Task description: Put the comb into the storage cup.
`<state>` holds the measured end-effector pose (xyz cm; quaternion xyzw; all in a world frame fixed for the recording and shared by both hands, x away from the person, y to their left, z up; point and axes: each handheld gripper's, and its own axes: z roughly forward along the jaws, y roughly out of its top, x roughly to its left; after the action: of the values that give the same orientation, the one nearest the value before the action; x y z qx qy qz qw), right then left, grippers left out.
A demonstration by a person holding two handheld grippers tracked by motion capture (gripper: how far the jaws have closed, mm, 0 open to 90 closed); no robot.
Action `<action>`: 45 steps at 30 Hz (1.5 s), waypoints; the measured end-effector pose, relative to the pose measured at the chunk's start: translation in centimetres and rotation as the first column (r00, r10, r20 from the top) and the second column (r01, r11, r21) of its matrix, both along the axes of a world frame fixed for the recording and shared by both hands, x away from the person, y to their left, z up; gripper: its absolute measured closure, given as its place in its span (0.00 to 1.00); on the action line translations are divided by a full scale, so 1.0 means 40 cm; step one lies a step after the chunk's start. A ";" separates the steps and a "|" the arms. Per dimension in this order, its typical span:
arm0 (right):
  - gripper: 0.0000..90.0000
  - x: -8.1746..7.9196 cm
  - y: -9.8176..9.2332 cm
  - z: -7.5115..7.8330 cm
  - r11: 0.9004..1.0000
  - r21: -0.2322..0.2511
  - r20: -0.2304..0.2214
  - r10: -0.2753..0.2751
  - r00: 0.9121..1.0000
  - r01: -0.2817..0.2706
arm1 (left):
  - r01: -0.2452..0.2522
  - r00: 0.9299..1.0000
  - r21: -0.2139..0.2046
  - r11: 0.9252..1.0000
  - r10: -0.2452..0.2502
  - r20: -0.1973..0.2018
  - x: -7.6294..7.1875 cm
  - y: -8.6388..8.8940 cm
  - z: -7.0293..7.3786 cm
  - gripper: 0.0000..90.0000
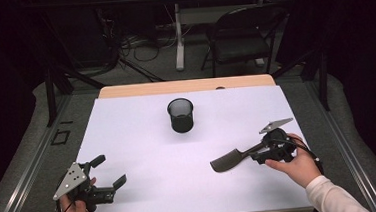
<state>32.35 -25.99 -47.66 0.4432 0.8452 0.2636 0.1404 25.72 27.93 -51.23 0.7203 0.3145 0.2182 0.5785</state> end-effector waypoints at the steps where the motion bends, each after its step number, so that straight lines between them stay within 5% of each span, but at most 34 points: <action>1: 0.41 0.005 0.001 0.001 1.000 -0.005 -0.008 -0.009 1.000 0.009 | 0.001 1.000 -0.001 1.000 -0.001 0.000 0.000 0.000 0.000 0.00; 23: 0.63 0.085 0.011 0.004 0.998 -0.044 -0.088 -0.056 0.995 0.052 | 0.005 1.000 0.002 1.000 -0.005 -0.008 0.001 0.001 -0.001 0.00; 45: 0.72 0.136 0.024 0.004 0.995 -0.047 -0.083 -0.089 0.993 0.085 | 0.009 1.000 0.000 1.000 -0.009 -0.016 0.003 0.000 -0.002 0.00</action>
<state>37.80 -25.02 -47.48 0.4872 0.8359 0.2196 0.1252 25.84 27.94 -51.32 0.7234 0.3156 0.2100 0.5770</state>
